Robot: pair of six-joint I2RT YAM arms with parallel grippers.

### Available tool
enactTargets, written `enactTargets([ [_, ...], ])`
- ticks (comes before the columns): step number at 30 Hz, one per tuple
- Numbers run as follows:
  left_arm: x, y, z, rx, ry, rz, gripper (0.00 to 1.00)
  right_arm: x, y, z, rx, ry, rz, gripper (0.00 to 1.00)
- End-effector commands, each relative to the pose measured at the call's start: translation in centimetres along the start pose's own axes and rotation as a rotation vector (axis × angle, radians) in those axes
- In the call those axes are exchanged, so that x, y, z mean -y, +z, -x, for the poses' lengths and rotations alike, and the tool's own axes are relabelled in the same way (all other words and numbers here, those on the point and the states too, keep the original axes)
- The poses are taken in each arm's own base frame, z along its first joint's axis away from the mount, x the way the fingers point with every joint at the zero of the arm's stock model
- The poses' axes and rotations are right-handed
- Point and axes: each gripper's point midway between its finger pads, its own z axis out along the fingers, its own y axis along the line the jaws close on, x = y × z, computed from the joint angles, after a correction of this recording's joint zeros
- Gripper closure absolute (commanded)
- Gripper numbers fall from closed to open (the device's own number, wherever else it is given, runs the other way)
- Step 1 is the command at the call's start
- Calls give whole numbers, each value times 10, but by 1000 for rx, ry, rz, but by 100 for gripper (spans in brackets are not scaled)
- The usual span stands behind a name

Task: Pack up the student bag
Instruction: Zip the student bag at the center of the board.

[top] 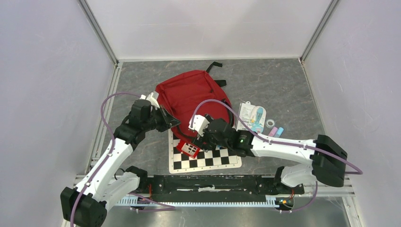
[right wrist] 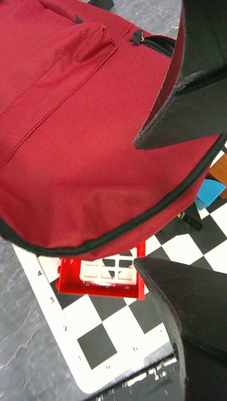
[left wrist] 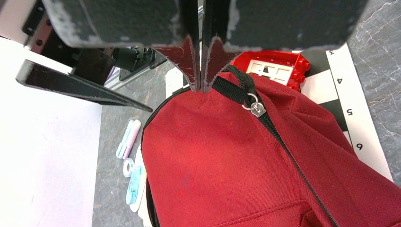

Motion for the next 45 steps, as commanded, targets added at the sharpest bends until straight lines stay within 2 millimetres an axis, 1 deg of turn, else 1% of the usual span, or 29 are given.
enactTargets([
  [1,23,-11,9,20,2,-59,98,9,12,27,56,-56,-61,12],
  [5,22,-11,8,13,-6,-54,98,3,26,20,13,-104,-61,13],
  [7,21,-11,7,10,-5,-49,98,5,28,17,-2,-114,-81,18],
  [8,21,-12,7,9,-3,-48,98,11,27,18,0,-113,-114,21],
  [10,20,-13,6,5,3,-41,98,28,24,20,-7,-98,-211,37],
  [12,19,-14,6,3,5,-33,98,48,19,25,-13,-90,-316,59],
  [13,18,-14,5,2,4,-30,98,57,18,30,-10,-85,-350,69],
  [14,17,-14,4,0,4,-28,98,63,19,34,-6,-79,-366,76],
  [16,15,-13,2,-7,0,-26,98,76,21,46,13,-57,-384,85],
  [18,13,-13,0,-11,-5,-24,98,89,28,59,31,-30,-388,91],
  [20,13,-13,-1,-9,-8,-24,98,99,37,65,20,-22,-383,98],
  [21,12,-13,-1,-9,-7,-23,98,101,41,68,12,-24,-380,100],
  [22,12,-14,0,-6,-7,-24,98,101,43,75,22,-23,-374,100],
  [23,13,-14,0,-2,-7,-24,98,97,44,73,8,-28,-347,99],
  [24,13,-14,1,2,-4,-24,98,93,44,75,18,-18,-323,96],
  [26,14,-14,4,10,0,-20,98,81,39,77,49,4,-260,82],
  [29,16,-14,8,18,2,-22,98,68,29,60,75,40,-205,68],
  [30,17,-13,9,22,2,-25,98,63,24,58,96,47,-180,61],
  [32,20,-13,12,31,-1,-36,98,46,17,48,132,59,-105,46],
  [33,21,-13,12,32,-2,-39,98,38,13,49,158,62,-75,39],
  [35,21,-13,12,30,-2,-41,98,23,11,44,175,53,-35,27],
  [36,22,-13,12,29,-2,-42,98,15,12,40,165,39,-20,23],
  [37,21,-13,12,28,-4,-41,98,10,13,37,154,23,-13,20],
  [40,21,-13,11,28,-8,-42,98,2,24,23,93,-27,-29,18],
  [43,20,-15,10,28,-9,-40,98,2,32,16,52,-66,-50,18],
  [45,19,-16,9,30,-7,-35,98,4,35,16,40,-87,-62,17],
])
